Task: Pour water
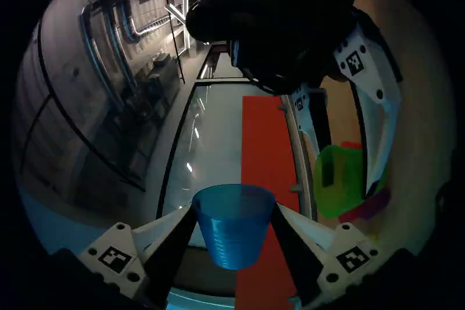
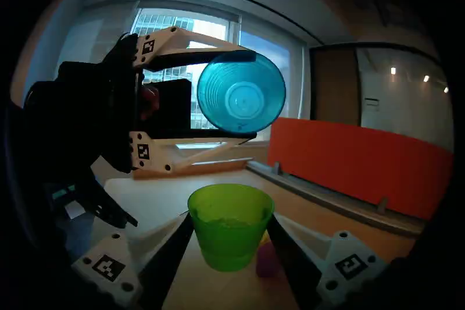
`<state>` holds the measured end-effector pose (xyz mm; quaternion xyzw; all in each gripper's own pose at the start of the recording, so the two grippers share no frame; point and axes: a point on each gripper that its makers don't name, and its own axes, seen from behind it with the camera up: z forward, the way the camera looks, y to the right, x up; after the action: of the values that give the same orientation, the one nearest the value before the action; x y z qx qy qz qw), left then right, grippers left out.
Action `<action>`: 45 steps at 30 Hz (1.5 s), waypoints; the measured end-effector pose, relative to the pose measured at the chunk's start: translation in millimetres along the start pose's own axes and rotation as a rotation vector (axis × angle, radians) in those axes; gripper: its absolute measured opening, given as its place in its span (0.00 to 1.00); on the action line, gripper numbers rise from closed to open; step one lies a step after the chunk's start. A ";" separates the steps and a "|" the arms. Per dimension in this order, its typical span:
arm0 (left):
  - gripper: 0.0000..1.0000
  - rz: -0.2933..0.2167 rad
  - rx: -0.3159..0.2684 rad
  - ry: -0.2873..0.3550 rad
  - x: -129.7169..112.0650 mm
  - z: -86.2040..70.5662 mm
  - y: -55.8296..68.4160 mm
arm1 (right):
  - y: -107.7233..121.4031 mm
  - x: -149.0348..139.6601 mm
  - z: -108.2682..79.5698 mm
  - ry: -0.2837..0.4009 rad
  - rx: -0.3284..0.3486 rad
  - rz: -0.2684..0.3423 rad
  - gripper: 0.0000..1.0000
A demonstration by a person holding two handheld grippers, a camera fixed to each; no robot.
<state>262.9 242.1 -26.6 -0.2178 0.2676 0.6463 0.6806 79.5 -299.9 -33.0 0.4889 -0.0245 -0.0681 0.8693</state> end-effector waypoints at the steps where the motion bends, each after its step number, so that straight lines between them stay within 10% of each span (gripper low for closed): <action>1: 0.86 -0.025 0.001 -0.001 -1.0 0.2 -0.2 | 0.2 -0.3 -0.1 0.000 -0.001 0.000 0.89; 45: 0.86 -1.276 -0.042 -0.013 -55.7 8.1 9.4 | 8.6 15.3 -14.8 0.042 -0.047 0.003 0.89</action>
<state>253.0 205.5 16.0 -0.3439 0.0683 0.1201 0.9288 97.1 -285.1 -33.7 0.4694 -0.0055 -0.0571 0.8811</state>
